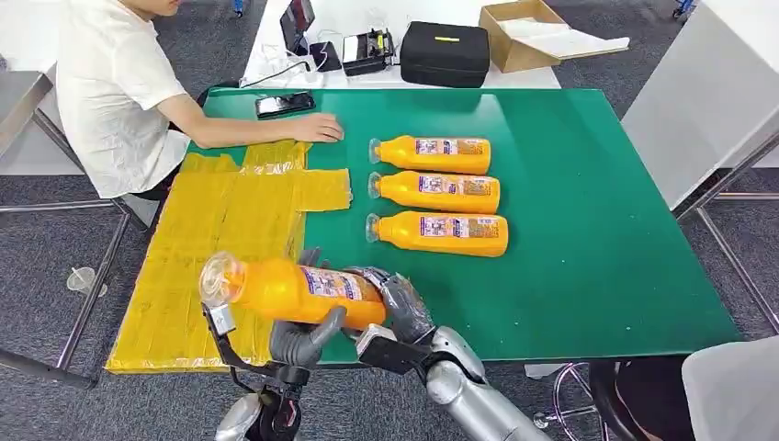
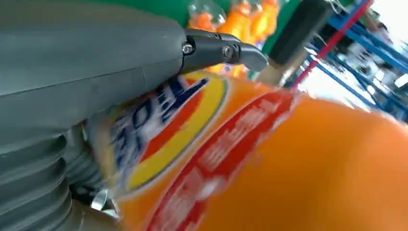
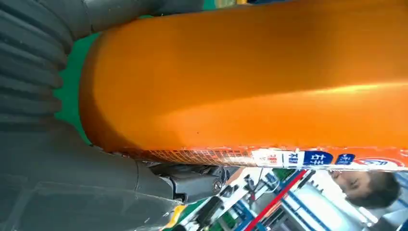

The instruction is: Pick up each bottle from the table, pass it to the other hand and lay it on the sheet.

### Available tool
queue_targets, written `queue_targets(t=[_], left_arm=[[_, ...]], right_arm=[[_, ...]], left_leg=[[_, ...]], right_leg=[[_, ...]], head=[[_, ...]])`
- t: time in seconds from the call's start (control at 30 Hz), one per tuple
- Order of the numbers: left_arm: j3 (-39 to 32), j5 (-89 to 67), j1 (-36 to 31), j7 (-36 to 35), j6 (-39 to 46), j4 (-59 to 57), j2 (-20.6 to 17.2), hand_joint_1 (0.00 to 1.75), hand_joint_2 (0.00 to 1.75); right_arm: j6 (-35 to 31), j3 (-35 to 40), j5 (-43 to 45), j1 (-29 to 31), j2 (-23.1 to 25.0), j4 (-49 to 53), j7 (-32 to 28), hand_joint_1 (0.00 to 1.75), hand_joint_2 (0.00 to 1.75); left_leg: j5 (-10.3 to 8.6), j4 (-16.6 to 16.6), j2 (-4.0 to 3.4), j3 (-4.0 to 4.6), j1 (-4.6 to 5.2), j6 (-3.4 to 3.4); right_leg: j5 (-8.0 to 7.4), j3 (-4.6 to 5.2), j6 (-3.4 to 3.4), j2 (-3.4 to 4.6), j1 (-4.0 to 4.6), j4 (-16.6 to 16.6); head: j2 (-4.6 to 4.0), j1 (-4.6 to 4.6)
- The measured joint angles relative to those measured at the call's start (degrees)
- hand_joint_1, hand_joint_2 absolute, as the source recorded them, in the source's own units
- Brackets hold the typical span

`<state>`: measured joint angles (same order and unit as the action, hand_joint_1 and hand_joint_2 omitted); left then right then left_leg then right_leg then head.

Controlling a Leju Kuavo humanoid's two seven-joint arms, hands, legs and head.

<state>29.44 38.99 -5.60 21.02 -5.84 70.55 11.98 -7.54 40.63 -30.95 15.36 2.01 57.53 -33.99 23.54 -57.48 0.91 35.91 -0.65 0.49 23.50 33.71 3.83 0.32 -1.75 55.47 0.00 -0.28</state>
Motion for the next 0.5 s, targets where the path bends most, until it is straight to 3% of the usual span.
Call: queue_targets(t=[0.2, 0.33, 0.4, 0.5], left_arm=[[-0.9, -3.5, -0.4, 5.4, 8.2, 0.6, 1.2, 0.0, 1.75], [-0.9, -2.8, -0.5, 6.2, 8.6, 1.3, 1.7, 0.05, 1.75], [-0.9, -2.4, -0.5, 6.8, 8.2, 1.7, 1.9, 1.75, 1.75], [-0.9, -2.2, -0.4, 7.5, 8.0, 2.1, 2.0, 1.75, 1.75]], right_arm=[[1.7, 2.0, 4.1, 0.2, 0.6, 0.0, 1.1, 1.75, 1.75], [3.7, 2.6, 6.7, 0.7, 0.8, 0.0, 0.7, 1.75, 1.75], [4.5, 2.6, 7.7, 0.8, 1.0, -0.1, 0.3, 1.75, 1.75], [5.1, 2.6, 8.8, 0.9, 1.2, -0.1, 0.0, 1.47, 1.75]], left_leg=[[0.0, 0.0, 0.0, 0.05, 0.01, 0.0], [0.0, 0.0, 0.0, 0.05, 0.01, 0.0], [0.0, 0.0, -0.01, 0.05, 0.01, 0.0], [0.0, 0.0, -0.01, 0.05, 0.01, 0.0]], right_leg=[[0.0, 0.04, 0.0, 0.0, -0.01, 0.0], [0.0, 0.05, 0.0, 0.0, -0.01, 0.0], [0.0, 0.05, 0.0, 0.01, -0.01, 0.0], [0.0, 0.06, 0.0, 0.01, -0.01, 0.0]], head=[[0.0, 0.0], [0.0, -0.02], [0.0, -0.02], [0.0, 0.0]])
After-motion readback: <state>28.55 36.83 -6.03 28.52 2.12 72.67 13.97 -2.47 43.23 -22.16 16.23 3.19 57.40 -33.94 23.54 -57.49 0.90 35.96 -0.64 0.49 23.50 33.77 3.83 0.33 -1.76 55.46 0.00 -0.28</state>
